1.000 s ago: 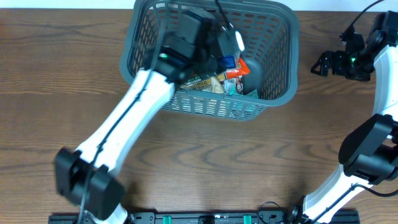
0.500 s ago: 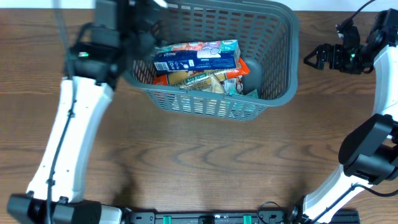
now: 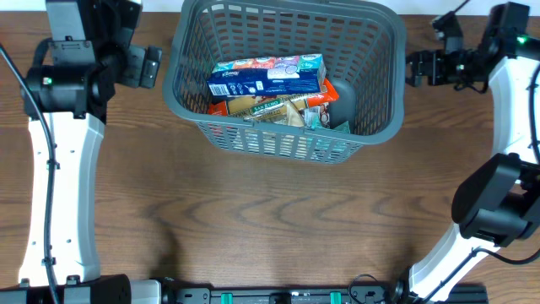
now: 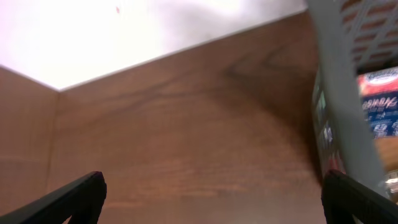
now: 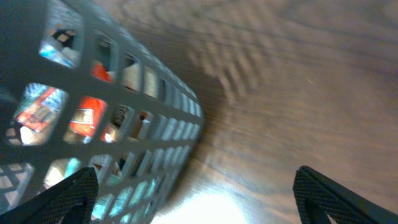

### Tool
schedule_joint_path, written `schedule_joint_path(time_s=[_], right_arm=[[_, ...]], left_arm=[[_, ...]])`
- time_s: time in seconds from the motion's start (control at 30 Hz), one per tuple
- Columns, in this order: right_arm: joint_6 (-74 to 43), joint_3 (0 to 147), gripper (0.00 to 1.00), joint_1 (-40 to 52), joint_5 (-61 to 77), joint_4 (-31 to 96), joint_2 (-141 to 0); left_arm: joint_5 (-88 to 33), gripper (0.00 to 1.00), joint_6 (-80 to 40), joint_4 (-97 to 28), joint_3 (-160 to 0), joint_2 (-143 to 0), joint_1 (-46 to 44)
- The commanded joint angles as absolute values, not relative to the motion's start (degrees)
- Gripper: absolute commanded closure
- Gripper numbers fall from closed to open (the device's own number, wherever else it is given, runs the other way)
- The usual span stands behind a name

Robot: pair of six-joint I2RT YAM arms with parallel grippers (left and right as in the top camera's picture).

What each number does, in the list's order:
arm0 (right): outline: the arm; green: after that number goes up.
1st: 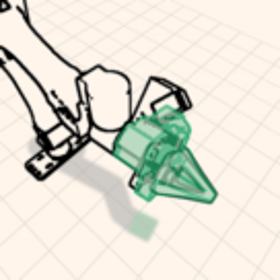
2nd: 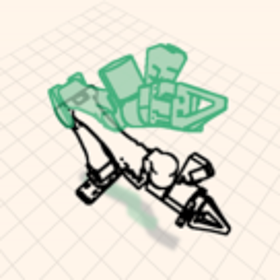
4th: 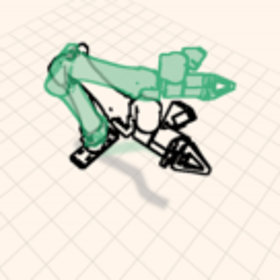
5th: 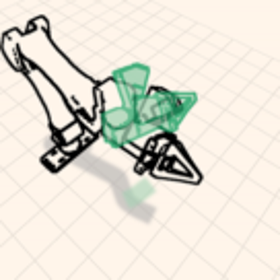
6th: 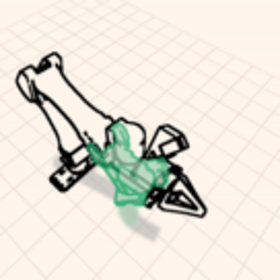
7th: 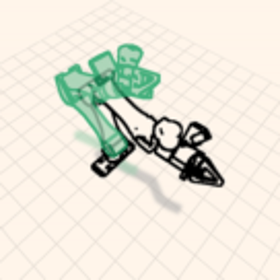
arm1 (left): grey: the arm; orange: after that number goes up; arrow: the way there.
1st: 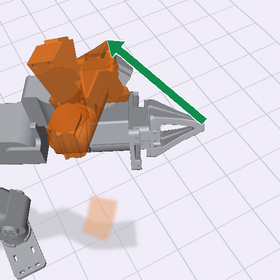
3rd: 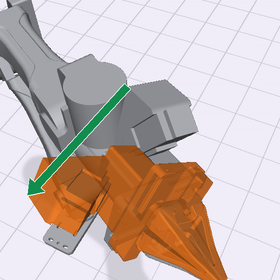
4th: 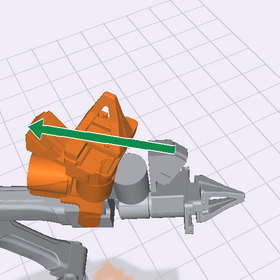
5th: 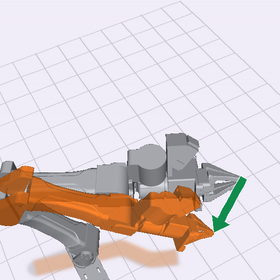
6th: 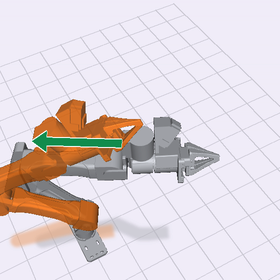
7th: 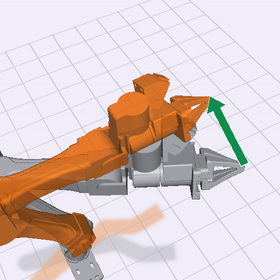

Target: Pack container

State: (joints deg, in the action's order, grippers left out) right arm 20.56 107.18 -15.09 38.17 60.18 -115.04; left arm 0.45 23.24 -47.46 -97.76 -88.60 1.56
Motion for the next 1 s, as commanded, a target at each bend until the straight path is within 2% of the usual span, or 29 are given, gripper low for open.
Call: schedule_joint_path(time_s=[0.0, 0.47, 0.8, 0.97], right_arm=[[21.8, 107.2, 0.08, -13.4, 40.3, 59.3, -115.3], [15.4, 107.2, 0.01, -12.7, 35.1, 52.5, -115.3], [14.2, 107.2, 0.01, -12.7, 34.1, 48.3, -115.3], [10.6, 107.6, 0.01, -13.1, 25.2, 46.5, -115.3]], left_arm=[[0.7, 0.01, 21.7, -49.3, -98.5, -88.0, 2.1], [0.7, 0.01, 21.6, -50.7, -98.5, -88.0, 2.1], [0.7, 0.01, 21.6, -51.0, -98.5, -88.0, 2.1], [0.7, 0.01, 21.7, -51.6, -98.5, -88.0, 2.1]])
